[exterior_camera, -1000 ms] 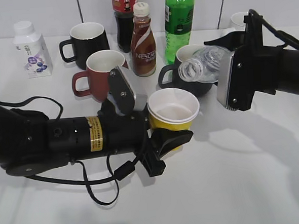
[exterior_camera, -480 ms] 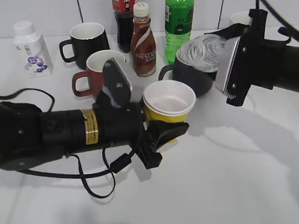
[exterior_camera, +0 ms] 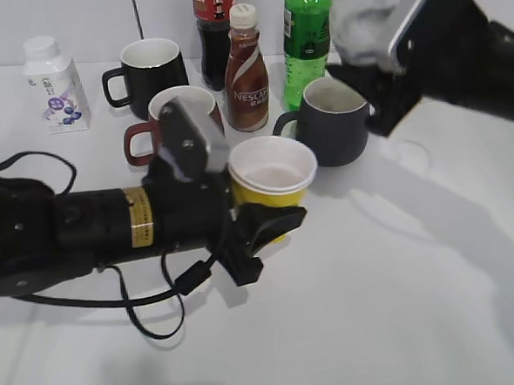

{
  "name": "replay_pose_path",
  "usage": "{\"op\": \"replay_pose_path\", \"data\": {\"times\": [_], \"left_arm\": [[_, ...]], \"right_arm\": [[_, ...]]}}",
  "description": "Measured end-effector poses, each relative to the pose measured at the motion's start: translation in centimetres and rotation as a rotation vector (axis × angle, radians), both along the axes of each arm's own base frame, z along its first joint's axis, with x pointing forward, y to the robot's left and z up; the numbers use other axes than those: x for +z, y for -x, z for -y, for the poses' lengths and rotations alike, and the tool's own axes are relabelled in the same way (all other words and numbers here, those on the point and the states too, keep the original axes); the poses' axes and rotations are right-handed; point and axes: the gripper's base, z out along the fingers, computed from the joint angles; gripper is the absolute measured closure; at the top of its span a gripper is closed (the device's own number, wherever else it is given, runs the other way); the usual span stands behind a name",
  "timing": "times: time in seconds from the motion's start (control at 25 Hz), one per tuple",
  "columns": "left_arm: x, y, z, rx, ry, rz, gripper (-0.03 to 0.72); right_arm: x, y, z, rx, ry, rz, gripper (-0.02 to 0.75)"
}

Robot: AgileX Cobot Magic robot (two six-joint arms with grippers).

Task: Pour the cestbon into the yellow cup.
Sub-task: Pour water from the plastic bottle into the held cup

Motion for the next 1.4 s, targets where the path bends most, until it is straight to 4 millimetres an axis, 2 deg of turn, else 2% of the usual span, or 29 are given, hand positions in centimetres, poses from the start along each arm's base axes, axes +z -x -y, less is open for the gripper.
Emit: {"op": "replay_pose_path", "data": {"times": [0.28, 0.48, 0.64, 0.8, 0.96, 1.24, 1.4], "left_arm": [[-0.8, 0.1, -2.4, 0.069, 0.066, -0.047, 0.321], [-0.8, 0.1, -2.6, 0.073, 0.075, -0.047, 0.322], [-0.1, 0.2, -2.6, 0.072, 0.088, -0.028, 0.323], [0.4, 0.2, -2.7, 0.071, 0.097, -0.017, 0.324], [0.4, 0.2, -2.7, 0.071, 0.095, -0.017, 0.324], [0.7, 0.0, -2.5, 0.064, 0.098, -0.003, 0.325], [1.0, -0.2, -1.7, 0.049, 0.084, 0.012, 0.326]], "right_arm": [[2.7, -1.3, -0.8, 0.042, -0.081, 0.023, 0.272], [3.1, -1.6, -0.9, 0.045, -0.094, 0.028, 0.272], [2.3, -2.1, -1.1, 0.047, -0.096, 0.009, 0.272], [0.7, -2.8, -1.4, 0.054, -0.114, -0.043, 0.272], [0.3, -2.7, -1.6, 0.087, -0.085, -0.045, 0.272], [-0.4, -2.5, -1.7, 0.134, 0.098, 0.016, 0.272], [-0.7, -2.4, -1.7, 0.16, 0.196, 0.064, 0.272]]}}
